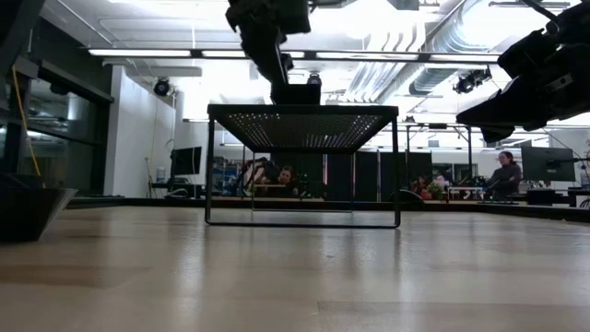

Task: Pick & Place Mini shaped plates
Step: Stack the black distorted square plate on top of the other black distorted square plate on the shelf

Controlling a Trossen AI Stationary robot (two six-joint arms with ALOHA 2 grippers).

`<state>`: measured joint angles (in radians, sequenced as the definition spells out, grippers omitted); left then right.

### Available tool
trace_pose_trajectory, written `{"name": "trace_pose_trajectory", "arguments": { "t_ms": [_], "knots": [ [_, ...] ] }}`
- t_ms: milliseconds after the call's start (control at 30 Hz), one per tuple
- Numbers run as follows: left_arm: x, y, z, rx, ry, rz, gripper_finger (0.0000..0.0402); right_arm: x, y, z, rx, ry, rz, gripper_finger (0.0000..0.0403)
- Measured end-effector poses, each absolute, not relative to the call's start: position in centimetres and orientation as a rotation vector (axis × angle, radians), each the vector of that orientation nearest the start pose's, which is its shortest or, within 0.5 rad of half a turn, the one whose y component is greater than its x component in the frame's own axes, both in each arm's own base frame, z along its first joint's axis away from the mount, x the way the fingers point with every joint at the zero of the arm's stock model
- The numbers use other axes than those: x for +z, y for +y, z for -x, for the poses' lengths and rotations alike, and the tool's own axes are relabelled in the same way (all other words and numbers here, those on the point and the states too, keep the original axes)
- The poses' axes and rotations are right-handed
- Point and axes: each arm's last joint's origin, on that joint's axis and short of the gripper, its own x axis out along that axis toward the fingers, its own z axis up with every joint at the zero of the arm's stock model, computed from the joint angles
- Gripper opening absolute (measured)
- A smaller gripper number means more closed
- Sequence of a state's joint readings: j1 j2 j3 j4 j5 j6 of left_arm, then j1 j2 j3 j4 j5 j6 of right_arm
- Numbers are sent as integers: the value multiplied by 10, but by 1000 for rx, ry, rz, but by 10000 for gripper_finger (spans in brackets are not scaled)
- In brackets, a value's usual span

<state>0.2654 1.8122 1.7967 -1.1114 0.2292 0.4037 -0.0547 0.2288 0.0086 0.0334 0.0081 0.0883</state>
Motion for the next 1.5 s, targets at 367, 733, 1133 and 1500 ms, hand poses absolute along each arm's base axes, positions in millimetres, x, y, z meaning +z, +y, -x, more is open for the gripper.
{"name": "trace_pose_trajectory", "arguments": {
  "t_ms": [367,733,1133,1500],
  "knots": [
    [388,82,-333,-97,1162,-255,158,151,-6,-110,-70,184,-92,12],
    [385,31,-293,-87,1296,-313,158,150,-6,-110,-71,184,-92,12],
    [332,-16,-232,39,1311,-125,158,151,-6,-110,-70,183,-92,12],
    [270,-55,-202,159,1341,22,158,151,-6,-110,-70,184,-92,12]
  ]
}}
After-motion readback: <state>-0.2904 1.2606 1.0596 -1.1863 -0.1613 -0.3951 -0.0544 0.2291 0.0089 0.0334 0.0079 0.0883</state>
